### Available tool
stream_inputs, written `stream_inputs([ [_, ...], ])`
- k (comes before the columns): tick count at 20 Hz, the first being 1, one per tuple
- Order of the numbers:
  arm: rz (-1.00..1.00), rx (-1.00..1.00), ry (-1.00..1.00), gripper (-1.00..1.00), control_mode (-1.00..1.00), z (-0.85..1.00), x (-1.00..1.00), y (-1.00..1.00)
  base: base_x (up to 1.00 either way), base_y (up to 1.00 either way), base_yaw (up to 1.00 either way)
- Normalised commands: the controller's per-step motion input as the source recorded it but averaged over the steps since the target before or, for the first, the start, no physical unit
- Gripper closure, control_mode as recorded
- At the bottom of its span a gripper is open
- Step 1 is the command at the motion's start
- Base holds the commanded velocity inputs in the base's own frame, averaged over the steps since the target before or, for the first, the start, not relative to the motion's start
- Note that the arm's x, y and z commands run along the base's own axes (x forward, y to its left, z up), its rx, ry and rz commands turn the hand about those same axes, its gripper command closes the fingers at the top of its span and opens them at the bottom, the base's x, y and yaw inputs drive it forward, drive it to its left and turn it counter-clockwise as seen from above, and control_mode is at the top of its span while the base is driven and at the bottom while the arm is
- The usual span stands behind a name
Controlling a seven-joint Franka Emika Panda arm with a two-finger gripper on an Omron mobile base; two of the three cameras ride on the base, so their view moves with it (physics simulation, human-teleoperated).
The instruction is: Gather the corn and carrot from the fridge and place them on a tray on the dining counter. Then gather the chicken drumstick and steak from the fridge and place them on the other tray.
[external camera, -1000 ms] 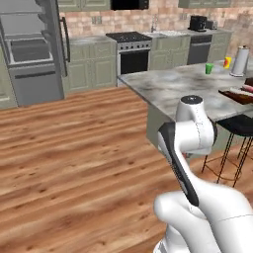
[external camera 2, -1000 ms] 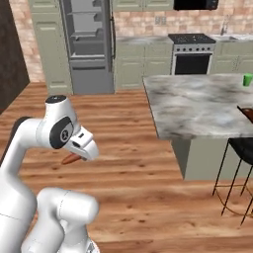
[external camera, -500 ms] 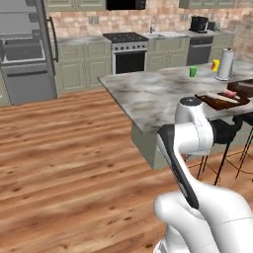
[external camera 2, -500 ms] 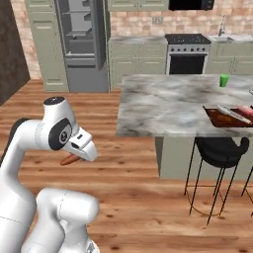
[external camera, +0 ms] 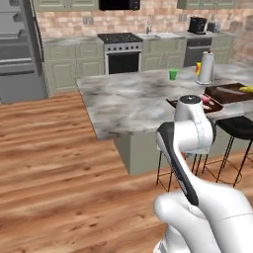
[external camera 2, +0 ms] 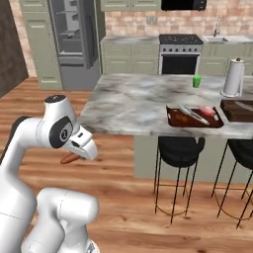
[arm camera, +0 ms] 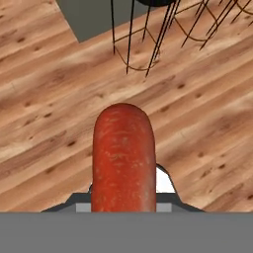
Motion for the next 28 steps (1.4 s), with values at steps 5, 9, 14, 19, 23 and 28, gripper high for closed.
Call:
stream_inputs([
  [5, 0.00, 0.00, 0.00, 1.00, 1.00, 0.00, 0.00, 0.00, -0.18, -1.00, 0.20],
  [9, 0.00, 0.00, 0.00, 1.00, 1.00, 0.00, 0.00, 0.00, -0.12, -1.00, 0.19],
  [14, 0.00, 0.00, 0.00, 1.00, 1.00, 0.00, 0.00, 0.00, -0.13, -1.00, 0.19],
  [19, 0.00, 0.00, 0.00, 1.00, 1.00, 0.00, 0.00, 0.00, -0.05, -1.00, 0.18],
  [23, 0.00, 0.00, 0.00, 1.00, 1.00, 0.00, 0.00, 0.00, 0.00, -1.00, 0.19],
  [28, 0.00, 0.00, 0.00, 1.00, 1.00, 0.00, 0.00, 0.00, 0.00, -1.00, 0.16],
])
